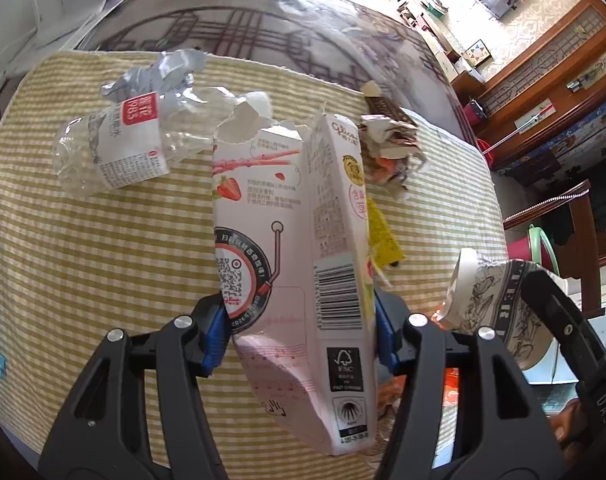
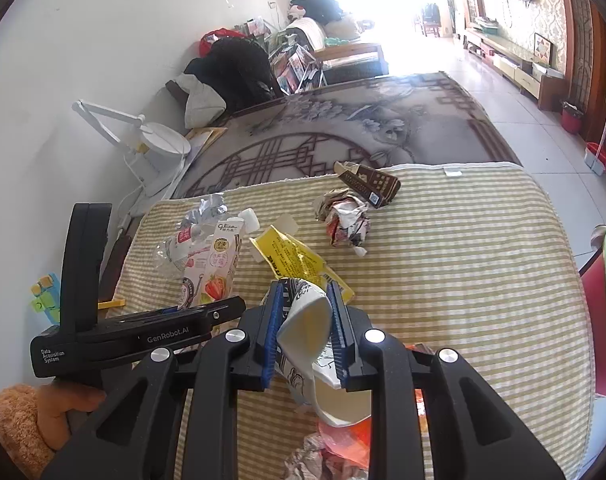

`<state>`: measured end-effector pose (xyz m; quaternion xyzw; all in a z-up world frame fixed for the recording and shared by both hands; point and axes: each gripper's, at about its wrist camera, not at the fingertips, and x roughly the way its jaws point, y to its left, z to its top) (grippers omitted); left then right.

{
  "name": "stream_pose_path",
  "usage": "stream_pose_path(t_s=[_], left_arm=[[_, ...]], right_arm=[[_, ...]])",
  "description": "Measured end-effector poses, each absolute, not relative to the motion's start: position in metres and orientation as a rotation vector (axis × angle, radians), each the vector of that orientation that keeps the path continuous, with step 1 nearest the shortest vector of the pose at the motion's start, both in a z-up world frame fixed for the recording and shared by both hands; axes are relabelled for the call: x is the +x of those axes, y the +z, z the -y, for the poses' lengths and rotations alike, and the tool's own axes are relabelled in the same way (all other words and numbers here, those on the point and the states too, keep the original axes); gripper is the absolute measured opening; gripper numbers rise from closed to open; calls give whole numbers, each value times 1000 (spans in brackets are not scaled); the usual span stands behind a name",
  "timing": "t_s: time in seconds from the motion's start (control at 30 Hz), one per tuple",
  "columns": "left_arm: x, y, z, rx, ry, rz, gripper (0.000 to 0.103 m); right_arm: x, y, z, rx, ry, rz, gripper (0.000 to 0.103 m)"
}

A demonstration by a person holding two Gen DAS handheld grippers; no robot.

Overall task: Collect trash
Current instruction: 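Carry the white paper cup toward the red bucket with the right tool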

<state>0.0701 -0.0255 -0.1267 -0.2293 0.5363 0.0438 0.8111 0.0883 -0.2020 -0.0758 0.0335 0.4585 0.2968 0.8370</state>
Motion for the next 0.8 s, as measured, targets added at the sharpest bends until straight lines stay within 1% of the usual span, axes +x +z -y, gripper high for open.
stream_pose_path(t_s=[0.47,0.8], left_arm=[[68,-98,88,-465,133,-1064,56],[67,-89,144,-430,99,-1052,56]], right_arm=[[84,-54,267,52,655,-912,22],[82,-49,321,57,650,-895,22]])
